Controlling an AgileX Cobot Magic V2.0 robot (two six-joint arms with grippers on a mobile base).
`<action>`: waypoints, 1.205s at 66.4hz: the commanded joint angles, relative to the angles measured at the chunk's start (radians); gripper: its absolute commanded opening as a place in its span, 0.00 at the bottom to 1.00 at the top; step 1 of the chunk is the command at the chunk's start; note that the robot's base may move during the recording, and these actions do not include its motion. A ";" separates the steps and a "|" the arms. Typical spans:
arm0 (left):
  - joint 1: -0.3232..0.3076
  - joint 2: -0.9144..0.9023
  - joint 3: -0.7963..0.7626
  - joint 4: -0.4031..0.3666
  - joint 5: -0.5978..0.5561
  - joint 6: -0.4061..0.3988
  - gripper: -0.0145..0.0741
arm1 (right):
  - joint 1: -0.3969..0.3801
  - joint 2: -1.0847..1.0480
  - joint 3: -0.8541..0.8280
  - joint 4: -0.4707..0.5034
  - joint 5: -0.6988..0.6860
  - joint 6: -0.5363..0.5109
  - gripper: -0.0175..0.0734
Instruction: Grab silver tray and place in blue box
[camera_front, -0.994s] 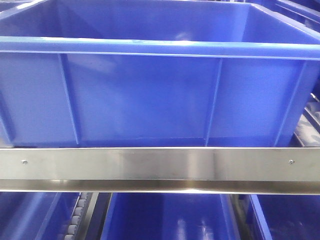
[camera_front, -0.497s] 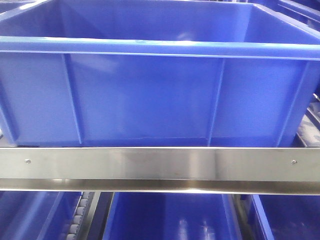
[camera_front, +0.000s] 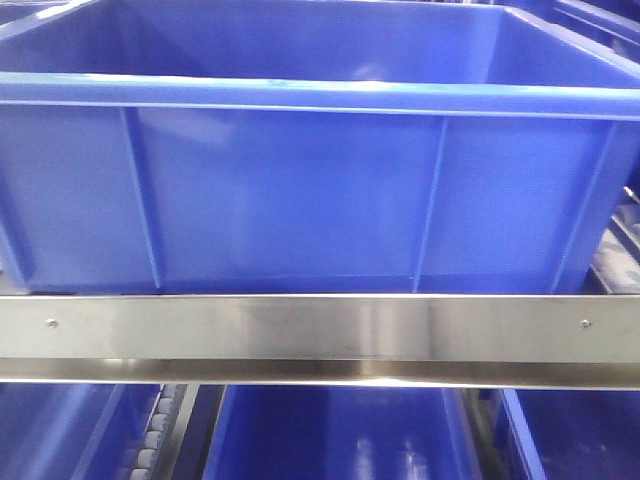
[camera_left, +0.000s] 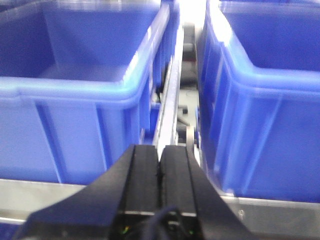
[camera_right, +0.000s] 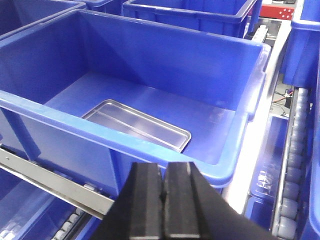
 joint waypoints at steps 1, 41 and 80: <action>0.004 -0.017 -0.003 -0.009 -0.076 0.001 0.05 | -0.001 0.008 -0.028 -0.020 -0.089 -0.007 0.26; 0.004 -0.017 -0.005 -0.009 -0.076 0.001 0.05 | -0.001 0.008 -0.028 -0.020 -0.089 -0.007 0.26; 0.004 -0.017 -0.005 -0.009 -0.076 0.001 0.05 | -0.498 -0.201 0.259 0.232 -0.244 -0.231 0.26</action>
